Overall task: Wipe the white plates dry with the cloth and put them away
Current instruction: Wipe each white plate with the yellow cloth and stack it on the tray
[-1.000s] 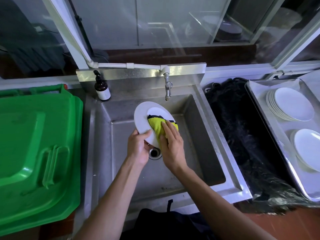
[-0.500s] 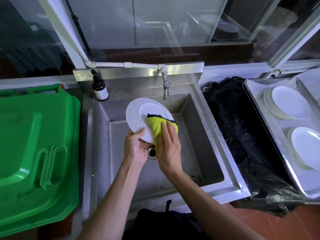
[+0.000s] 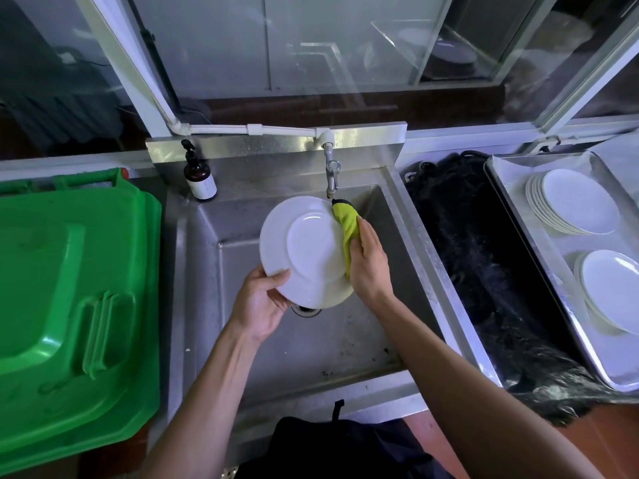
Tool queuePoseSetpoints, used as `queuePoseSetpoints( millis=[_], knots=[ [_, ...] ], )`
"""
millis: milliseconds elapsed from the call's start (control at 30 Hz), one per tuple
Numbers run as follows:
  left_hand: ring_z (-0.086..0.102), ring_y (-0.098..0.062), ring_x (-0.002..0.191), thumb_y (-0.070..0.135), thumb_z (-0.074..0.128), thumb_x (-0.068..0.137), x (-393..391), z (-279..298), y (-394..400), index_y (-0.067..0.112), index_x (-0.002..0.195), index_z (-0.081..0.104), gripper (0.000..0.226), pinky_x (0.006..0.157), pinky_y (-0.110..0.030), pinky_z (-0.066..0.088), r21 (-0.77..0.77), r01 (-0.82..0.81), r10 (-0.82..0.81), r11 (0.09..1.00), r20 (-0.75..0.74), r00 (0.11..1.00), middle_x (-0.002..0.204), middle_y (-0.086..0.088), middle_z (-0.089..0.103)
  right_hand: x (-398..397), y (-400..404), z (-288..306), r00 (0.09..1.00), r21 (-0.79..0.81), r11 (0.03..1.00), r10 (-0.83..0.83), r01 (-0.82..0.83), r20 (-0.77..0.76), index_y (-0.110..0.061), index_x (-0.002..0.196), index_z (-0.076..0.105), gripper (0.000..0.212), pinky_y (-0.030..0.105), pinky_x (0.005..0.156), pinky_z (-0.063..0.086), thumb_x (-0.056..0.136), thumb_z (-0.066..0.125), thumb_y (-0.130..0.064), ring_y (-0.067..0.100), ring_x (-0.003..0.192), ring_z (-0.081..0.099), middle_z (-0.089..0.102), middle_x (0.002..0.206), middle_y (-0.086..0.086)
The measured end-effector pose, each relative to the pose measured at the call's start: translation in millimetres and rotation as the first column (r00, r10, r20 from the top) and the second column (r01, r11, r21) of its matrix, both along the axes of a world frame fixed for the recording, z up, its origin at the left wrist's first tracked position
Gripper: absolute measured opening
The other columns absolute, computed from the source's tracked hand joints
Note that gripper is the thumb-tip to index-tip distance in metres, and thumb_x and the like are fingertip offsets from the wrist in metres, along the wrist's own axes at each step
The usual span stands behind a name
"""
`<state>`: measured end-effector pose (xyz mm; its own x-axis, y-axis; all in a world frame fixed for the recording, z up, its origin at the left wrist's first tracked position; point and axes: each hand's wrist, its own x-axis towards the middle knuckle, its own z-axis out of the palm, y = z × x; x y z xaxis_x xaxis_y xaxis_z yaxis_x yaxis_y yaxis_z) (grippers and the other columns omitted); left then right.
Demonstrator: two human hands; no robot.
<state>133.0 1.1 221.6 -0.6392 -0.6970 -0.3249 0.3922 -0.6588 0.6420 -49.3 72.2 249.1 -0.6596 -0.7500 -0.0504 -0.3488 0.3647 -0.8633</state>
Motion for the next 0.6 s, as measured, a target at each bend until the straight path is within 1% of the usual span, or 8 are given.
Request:
queuePoseSetpoints(
  millis=[67,133,200,300,367,467,600],
  knots=[
    [0.073,-0.028,0.099,0.002,0.063,0.081,4.2,-1.7,0.5,0.016,0.105,0.080,0.032,0.074,-0.046,0.063,-0.028,0.057,-0.056,0.998,0.036,0.998,0.111,-0.010,0.076,-6.3,-3.0,4.3,1.000,-0.001,1.000,0.006,-0.006,-0.002,-0.029,0.147,0.046,0.045,0.033,0.109,0.038,0.105,0.035,-0.018,0.006,0.127,0.048,0.051,0.144,-0.015],
    [0.074,-0.028,0.094,0.003,0.063,0.079,7.2,-3.7,0.9,0.018,0.101,0.081,0.032,0.070,-0.048,0.063,-0.032,0.101,-0.098,0.994,0.068,0.993,0.107,-0.010,0.077,-12.3,-6.5,7.8,1.000,0.014,1.000,0.018,-0.018,0.001,-0.031,0.146,0.048,0.044,0.030,0.107,0.037,0.105,0.036,-0.021,0.003,0.124,0.048,0.052,0.145,-0.015],
    [0.074,-0.028,0.091,0.003,0.065,0.076,9.6,-5.1,1.2,0.016,0.100,0.081,0.031,0.069,-0.046,0.063,-0.030,0.130,-0.126,0.991,0.103,0.987,0.104,-0.011,0.077,-17.1,-10.3,10.6,0.999,0.039,0.998,0.047,-0.046,-0.010,-0.035,0.140,0.052,0.043,0.033,0.103,0.041,0.103,0.037,-0.021,0.008,0.122,0.052,0.056,0.141,-0.013],
    [0.073,-0.029,0.090,0.004,0.067,0.075,12.7,-5.7,1.2,0.014,0.101,0.080,0.031,0.071,-0.044,0.062,-0.049,0.167,-0.157,0.985,0.159,0.975,0.105,-0.012,0.076,-21.0,-15.0,14.1,0.993,0.067,0.993,0.104,-0.101,-0.051,-0.033,0.132,0.056,0.040,0.037,0.096,0.046,0.099,0.036,-0.020,0.019,0.116,0.056,0.060,0.132,-0.008],
    [0.073,-0.029,0.090,0.004,0.069,0.075,14.3,-4.5,0.6,0.015,0.101,0.080,0.031,0.069,-0.043,0.061,-0.067,0.201,-0.187,0.977,0.176,0.967,0.105,-0.012,0.076,-22.1,-17.9,16.6,0.986,0.076,0.988,0.138,-0.131,-0.093,-0.030,0.136,0.054,0.042,0.042,0.099,0.046,0.099,0.037,-0.018,0.020,0.118,0.055,0.058,0.136,-0.006],
    [0.073,-0.029,0.089,0.004,0.070,0.074,14.9,-2.6,1.1,0.014,0.102,0.080,0.031,0.067,-0.040,0.061,-0.085,0.243,-0.223,0.966,0.199,0.954,0.104,-0.014,0.076,-20.7,-21.2,19.1,0.963,0.109,0.977,0.199,-0.181,-0.183,-0.025,0.145,0.049,0.048,0.047,0.107,0.041,0.099,0.041,-0.013,0.024,0.129,0.049,0.052,0.147,-0.004],
    [0.073,-0.032,0.091,0.002,0.070,0.073,10.9,-1.8,5.4,0.011,0.104,0.079,0.034,0.069,-0.040,0.061,-0.083,0.265,-0.241,0.961,0.221,0.945,0.107,-0.017,0.076,-10.6,-22.1,21.4,0.909,0.134,0.953,0.300,-0.272,-0.290,-0.022,0.148,0.047,0.051,0.052,0.111,0.034,0.098,0.045,-0.012,0.027,0.137,0.042,0.048,0.153,-0.002]
  ],
)
